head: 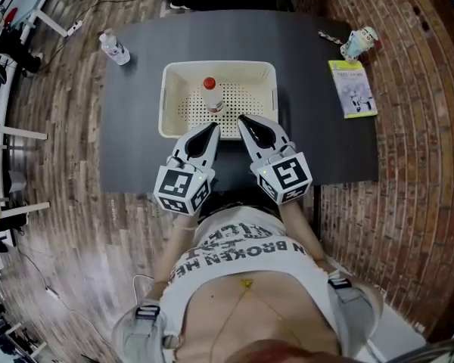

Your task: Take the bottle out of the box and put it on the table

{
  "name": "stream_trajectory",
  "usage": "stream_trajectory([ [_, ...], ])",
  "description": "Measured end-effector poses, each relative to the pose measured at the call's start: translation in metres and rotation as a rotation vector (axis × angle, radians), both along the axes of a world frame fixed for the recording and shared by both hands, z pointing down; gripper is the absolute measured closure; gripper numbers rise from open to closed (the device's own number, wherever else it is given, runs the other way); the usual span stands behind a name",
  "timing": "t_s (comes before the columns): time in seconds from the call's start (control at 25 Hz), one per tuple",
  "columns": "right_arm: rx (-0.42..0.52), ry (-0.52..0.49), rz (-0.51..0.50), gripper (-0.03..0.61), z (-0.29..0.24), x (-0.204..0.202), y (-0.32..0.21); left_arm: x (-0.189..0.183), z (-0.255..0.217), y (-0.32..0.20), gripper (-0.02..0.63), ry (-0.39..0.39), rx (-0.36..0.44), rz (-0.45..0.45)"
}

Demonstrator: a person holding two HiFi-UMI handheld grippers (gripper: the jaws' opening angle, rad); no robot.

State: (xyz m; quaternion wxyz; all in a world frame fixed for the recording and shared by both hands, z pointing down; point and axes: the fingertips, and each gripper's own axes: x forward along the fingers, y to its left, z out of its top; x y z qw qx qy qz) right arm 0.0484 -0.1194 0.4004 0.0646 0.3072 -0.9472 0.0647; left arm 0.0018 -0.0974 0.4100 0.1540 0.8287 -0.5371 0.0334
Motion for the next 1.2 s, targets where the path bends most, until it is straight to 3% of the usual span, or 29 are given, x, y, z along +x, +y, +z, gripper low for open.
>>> stream_trajectory([
  [0.44,0.004,0.004,0.081,0.569,-0.001,-0.016,-0.016,-0.024,-0.005,-0.024,0.606,0.004,0.011,0.064],
  [1.2,-0.016,0.016,0.124,0.569,0.005,-0.041,-0.031,-0.037,0.004,-0.036,0.606,0.018,-0.01,0.133],
])
